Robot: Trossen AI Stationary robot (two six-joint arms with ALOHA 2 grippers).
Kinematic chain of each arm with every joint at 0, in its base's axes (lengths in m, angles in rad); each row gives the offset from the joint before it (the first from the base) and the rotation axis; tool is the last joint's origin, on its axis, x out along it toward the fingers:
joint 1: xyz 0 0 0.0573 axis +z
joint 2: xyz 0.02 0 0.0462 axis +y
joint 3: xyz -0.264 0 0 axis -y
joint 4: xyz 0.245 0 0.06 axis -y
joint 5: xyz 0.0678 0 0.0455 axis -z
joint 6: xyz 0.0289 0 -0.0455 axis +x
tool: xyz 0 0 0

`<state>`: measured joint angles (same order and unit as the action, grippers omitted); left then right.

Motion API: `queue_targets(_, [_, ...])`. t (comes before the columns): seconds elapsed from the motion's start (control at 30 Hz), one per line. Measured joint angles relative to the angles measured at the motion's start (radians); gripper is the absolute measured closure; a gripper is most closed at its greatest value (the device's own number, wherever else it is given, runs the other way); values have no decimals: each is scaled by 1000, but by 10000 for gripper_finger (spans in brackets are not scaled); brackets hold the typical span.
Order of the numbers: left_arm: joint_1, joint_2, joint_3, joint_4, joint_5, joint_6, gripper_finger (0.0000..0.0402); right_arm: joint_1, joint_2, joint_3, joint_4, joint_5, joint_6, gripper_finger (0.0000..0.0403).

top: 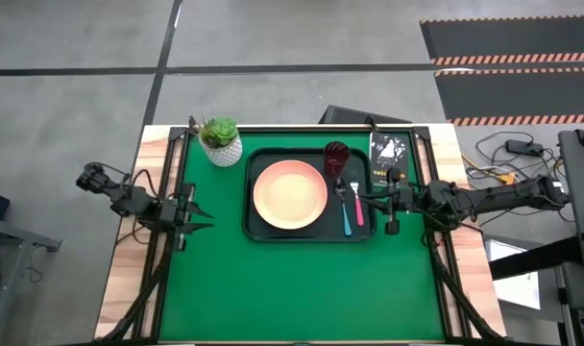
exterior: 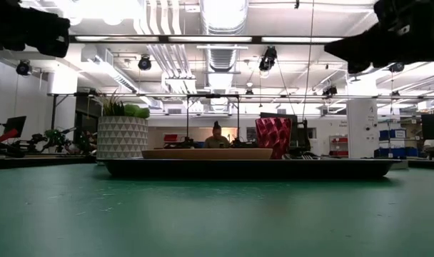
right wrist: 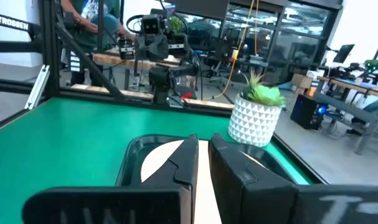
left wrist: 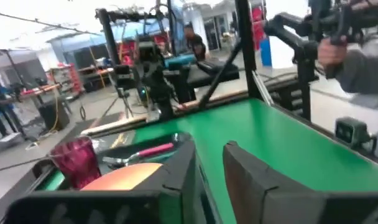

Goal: Pick and place plate/cup/fork/spoon on tray
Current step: Return to Home Position

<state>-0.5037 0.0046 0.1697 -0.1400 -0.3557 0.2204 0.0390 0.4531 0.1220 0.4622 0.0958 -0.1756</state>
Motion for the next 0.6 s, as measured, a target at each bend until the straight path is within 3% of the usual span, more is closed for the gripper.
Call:
queue_targets(0.3, [0,0,-62,50,-54,2,392,-1,-207,-46,-187,2,-61,382])
queue_targets(0.6, [0,25,-117,79,-78,-3,401,-1,-447,-110,-288,1,-91,394])
